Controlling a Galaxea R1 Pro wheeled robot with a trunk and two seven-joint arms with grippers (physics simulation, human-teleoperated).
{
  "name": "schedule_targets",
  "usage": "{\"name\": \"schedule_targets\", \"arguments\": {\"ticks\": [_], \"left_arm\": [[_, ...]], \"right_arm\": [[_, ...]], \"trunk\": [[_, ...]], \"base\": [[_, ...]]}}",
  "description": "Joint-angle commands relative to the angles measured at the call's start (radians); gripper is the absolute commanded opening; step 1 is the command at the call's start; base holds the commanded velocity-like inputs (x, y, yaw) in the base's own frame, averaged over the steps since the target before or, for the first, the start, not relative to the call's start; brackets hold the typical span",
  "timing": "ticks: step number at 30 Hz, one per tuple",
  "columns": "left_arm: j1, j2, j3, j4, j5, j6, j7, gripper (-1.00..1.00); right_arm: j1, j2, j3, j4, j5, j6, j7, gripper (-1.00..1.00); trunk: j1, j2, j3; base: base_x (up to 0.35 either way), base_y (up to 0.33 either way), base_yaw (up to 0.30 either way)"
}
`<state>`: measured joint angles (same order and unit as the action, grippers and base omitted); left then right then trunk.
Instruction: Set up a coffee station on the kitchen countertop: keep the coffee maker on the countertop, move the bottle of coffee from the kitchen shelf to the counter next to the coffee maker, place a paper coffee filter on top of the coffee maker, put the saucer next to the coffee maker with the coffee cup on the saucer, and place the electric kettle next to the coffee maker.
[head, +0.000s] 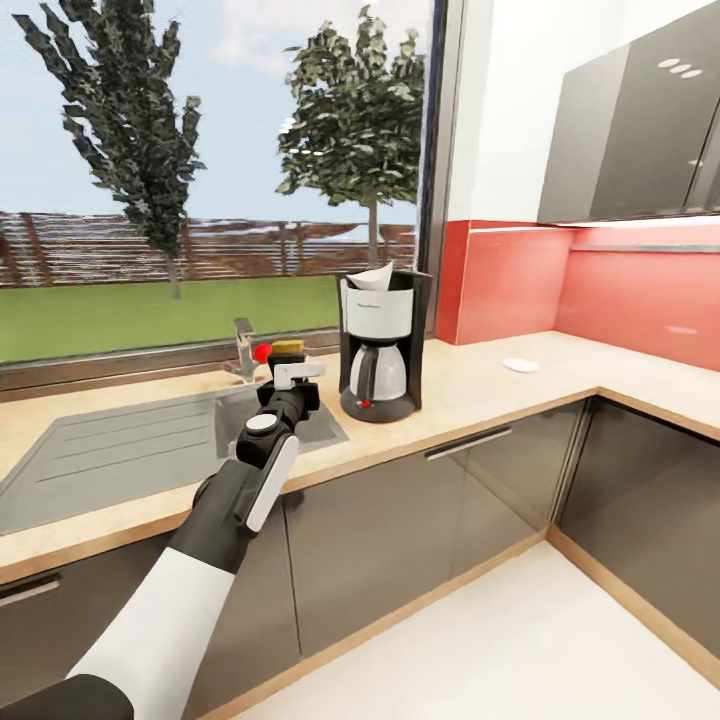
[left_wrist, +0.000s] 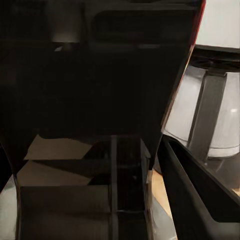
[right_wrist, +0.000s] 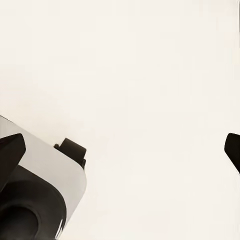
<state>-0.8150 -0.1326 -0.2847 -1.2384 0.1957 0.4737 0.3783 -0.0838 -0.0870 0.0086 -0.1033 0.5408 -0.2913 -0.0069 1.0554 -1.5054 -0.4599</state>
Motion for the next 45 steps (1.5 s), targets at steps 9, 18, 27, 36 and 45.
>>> {"name": "schedule_targets", "arguments": {"ticks": [9,18,27,36,45], "left_arm": [[-0.001,0.001,-0.002,-0.004,0.009,0.003,0.008,-1.00],[-0.001,0.000,-0.002,-0.005,0.009,0.003,0.008,-1.00],[-0.001,-0.001,-0.002,-0.006,0.009,0.003,0.009,-1.00],[-0.001,0.000,-0.002,-0.010,0.010,0.003,0.008,-1.00],[-0.001,-0.001,-0.003,-0.011,0.010,0.003,0.008,-1.00]], "right_arm": [[-0.001,0.001,0.001,0.000,0.002,-0.002,-0.001,1.00],[-0.001,0.001,0.001,0.000,0.002,-0.002,-0.002,1.00],[-0.001,0.000,0.001,0.000,0.002,-0.002,0.002,1.00],[-0.001,0.000,0.001,0.000,0.002,-0.002,0.001,1.00],[-0.001,0.000,0.001,0.000,0.002,-0.002,0.000,1.00]], "trunk": [[0.000,-0.001,-0.001],[0.000,-0.001,-0.001],[0.000,-0.001,-0.001],[0.000,-0.001,-0.001],[0.000,-0.001,-0.001]], "base": [[0.141,-0.114,0.184],[0.009,-0.022,0.260],[0.023,-0.264,0.042],[0.001,-0.306,0.004],[-0.012,-0.093,0.166]]}}
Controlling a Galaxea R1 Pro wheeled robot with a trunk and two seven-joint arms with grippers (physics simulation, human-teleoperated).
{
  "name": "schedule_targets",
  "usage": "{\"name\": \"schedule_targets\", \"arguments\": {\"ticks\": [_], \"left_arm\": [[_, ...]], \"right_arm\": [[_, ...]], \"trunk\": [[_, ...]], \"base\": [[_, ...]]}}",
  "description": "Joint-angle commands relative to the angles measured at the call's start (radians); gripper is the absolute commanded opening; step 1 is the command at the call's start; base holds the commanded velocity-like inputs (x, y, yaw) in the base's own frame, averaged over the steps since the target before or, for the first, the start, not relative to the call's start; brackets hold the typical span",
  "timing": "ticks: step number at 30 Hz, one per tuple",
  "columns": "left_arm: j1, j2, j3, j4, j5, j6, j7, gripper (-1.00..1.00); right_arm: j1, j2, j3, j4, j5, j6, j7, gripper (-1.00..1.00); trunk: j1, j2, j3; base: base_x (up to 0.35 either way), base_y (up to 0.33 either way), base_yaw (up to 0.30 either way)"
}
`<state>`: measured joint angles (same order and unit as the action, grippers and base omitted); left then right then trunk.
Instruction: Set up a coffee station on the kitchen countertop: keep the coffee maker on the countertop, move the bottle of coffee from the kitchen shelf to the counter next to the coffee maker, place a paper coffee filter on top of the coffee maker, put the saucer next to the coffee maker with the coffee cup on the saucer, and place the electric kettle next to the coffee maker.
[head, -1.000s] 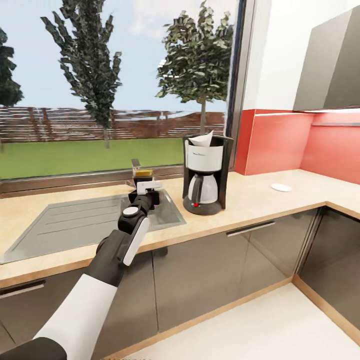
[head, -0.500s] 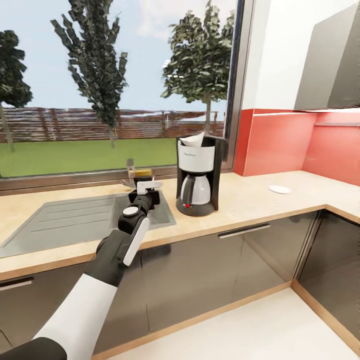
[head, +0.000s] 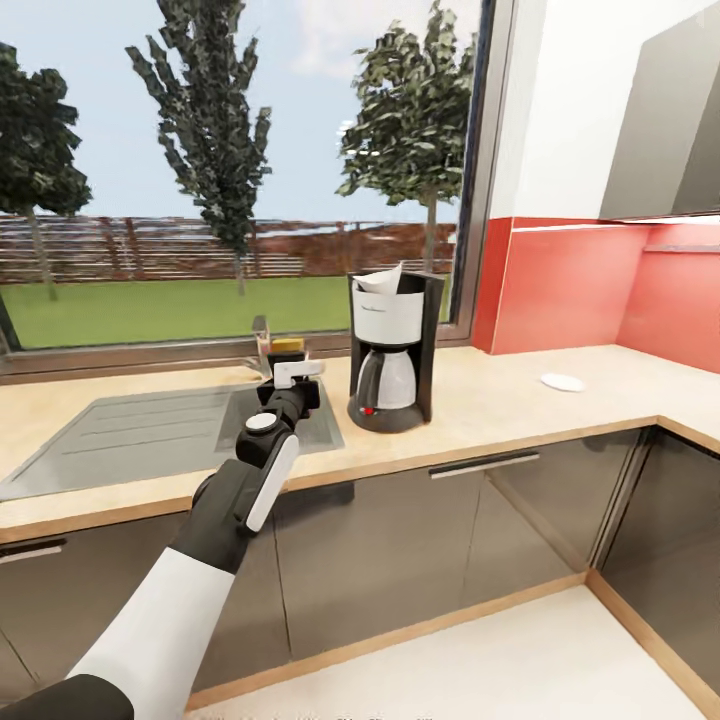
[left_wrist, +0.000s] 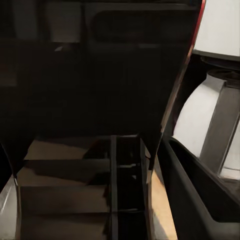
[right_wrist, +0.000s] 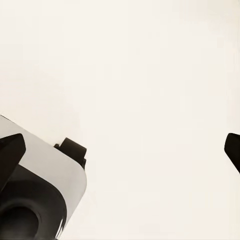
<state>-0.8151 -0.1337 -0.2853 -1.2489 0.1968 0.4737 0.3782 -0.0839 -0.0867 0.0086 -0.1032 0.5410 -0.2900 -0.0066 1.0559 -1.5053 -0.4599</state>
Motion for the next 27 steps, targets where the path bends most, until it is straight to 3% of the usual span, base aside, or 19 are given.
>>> {"name": "schedule_targets", "arguments": {"ticks": [1,14,27], "left_arm": [[-0.001,0.000,-0.002,-0.001,0.009,0.003,0.008,-1.00],[-0.001,0.000,-0.003,-0.003,0.009,0.003,0.008,-1.00],[-0.001,0.000,-0.003,-0.001,0.009,0.003,0.008,-1.00]], "right_arm": [[0.000,0.000,0.001,0.000,0.002,-0.003,-0.001,1.00],[0.000,-0.001,0.002,0.000,0.003,-0.003,0.003,1.00],[0.000,-0.001,0.002,0.000,0.002,-0.006,0.002,1.00]], "trunk": [[0.000,-0.001,-0.001],[0.000,-0.001,-0.001],[0.000,-0.001,-0.001]], "base": [[-0.143,-0.112,0.074],[-0.210,-0.174,0.013],[-0.007,-0.073,0.000]]}}
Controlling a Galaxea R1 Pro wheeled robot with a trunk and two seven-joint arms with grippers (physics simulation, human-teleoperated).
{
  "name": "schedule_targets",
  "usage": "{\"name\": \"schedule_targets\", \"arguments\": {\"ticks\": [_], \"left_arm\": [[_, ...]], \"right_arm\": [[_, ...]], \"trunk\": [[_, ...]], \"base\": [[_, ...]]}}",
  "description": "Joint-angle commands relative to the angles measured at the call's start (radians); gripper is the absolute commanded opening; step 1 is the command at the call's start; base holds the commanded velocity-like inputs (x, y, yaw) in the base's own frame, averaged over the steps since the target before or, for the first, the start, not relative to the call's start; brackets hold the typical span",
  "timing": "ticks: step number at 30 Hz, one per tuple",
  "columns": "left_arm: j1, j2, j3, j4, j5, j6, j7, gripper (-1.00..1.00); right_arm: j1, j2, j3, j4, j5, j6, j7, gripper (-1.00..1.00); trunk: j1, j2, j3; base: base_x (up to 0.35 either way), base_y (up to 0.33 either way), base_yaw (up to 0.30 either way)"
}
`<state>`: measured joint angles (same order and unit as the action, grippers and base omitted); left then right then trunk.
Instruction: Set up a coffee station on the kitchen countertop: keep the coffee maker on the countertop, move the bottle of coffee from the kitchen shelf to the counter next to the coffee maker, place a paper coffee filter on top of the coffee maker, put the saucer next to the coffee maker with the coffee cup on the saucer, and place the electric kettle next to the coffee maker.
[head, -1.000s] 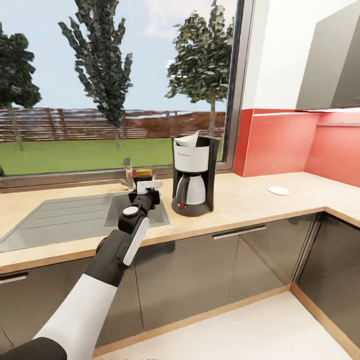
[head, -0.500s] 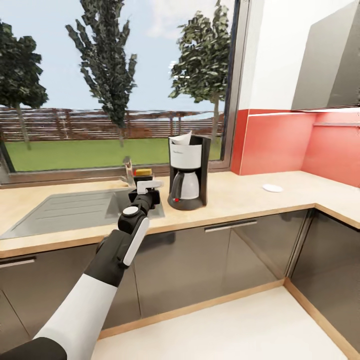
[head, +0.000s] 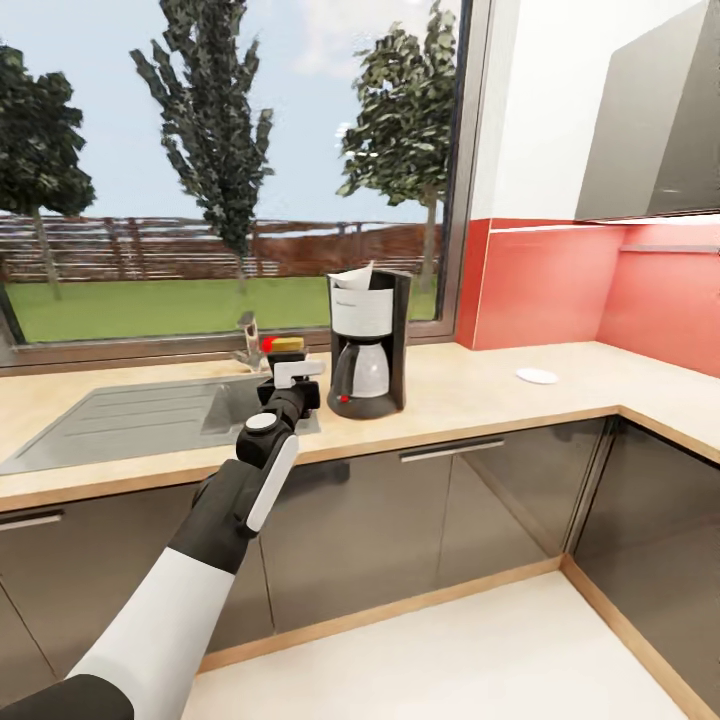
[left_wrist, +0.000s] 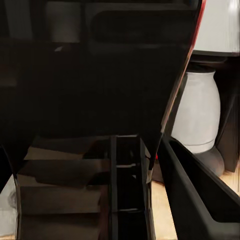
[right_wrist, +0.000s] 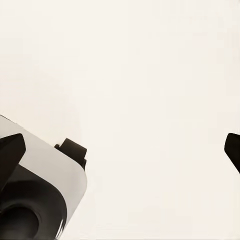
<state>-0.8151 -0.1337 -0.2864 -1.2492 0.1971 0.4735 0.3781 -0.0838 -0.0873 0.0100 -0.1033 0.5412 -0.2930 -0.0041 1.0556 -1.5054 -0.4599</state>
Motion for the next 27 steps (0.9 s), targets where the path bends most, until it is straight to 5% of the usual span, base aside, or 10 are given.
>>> {"name": "schedule_targets", "arguments": {"ticks": [1,27], "left_arm": [[-0.001,0.000,-0.002,-0.001,0.008,0.004,0.008,-1.00],[-0.001,0.000,-0.002,0.000,0.011,0.004,0.008,-1.00]], "right_arm": [[-0.001,0.000,0.001,0.001,0.002,-0.003,0.000,1.00],[-0.001,0.000,0.001,0.001,0.002,-0.003,-0.001,1.00]], "trunk": [[0.000,-0.001,-0.001],[0.000,-0.001,-0.001]], "base": [[0.010,-0.034,0.000],[0.046,-0.042,0.000]]}}
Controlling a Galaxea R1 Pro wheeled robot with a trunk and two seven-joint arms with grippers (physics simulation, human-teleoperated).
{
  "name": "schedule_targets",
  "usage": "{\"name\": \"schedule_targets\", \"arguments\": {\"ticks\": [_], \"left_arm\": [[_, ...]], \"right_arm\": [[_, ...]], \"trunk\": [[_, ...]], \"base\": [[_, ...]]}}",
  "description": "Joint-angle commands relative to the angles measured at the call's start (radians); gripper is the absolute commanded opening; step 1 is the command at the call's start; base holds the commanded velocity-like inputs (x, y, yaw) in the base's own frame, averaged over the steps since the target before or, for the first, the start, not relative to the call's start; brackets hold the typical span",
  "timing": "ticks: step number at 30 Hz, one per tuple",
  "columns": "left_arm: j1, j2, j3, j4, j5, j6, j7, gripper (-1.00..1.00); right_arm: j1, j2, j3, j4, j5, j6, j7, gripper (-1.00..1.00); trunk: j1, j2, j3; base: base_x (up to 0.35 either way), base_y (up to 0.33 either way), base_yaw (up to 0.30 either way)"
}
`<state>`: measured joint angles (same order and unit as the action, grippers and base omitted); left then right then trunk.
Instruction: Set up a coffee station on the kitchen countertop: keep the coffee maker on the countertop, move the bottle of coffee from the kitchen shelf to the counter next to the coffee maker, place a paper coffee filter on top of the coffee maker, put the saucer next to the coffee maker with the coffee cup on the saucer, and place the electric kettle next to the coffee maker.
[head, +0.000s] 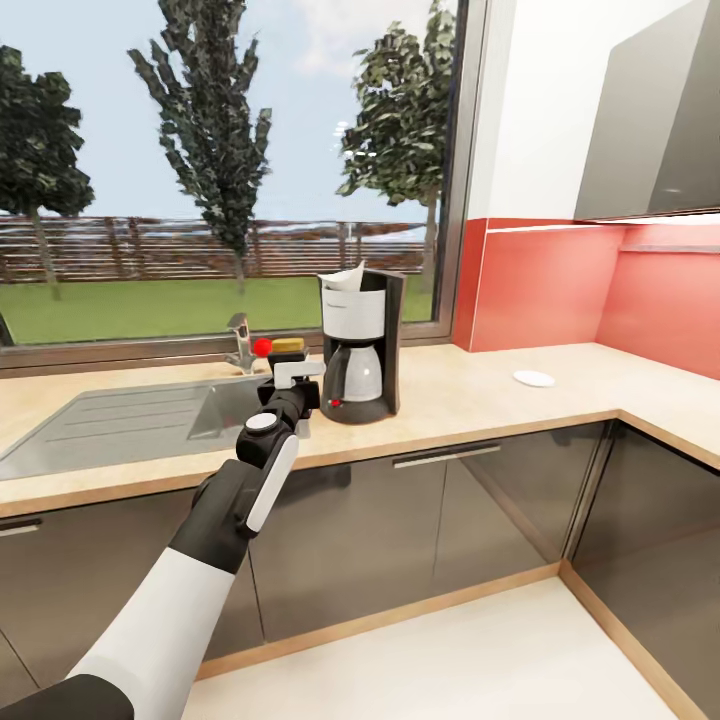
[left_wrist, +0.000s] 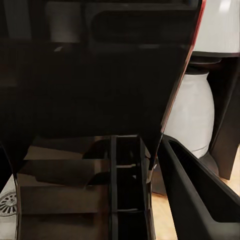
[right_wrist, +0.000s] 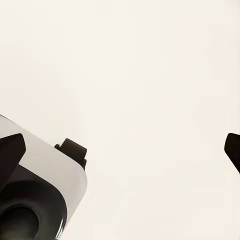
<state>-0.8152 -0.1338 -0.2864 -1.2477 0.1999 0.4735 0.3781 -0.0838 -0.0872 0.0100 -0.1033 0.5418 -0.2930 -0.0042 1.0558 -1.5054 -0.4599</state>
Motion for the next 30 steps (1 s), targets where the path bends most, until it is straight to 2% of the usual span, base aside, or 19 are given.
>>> {"name": "schedule_targets", "arguments": {"ticks": [1,30], "left_arm": [[-0.001,0.000,-0.002,-0.001,0.009,0.004,0.008,-1.00],[0.027,0.000,-0.004,0.009,0.011,0.002,0.007,-1.00]], "right_arm": [[-0.001,0.000,0.001,0.001,0.002,-0.003,0.000,1.00],[-0.001,0.000,0.001,0.001,0.002,-0.003,0.000,1.00]], "trunk": [[0.000,-0.001,-0.001],[0.000,-0.001,-0.001]], "base": [[-0.075,-0.058,0.000],[-0.030,-0.037,0.000]]}}
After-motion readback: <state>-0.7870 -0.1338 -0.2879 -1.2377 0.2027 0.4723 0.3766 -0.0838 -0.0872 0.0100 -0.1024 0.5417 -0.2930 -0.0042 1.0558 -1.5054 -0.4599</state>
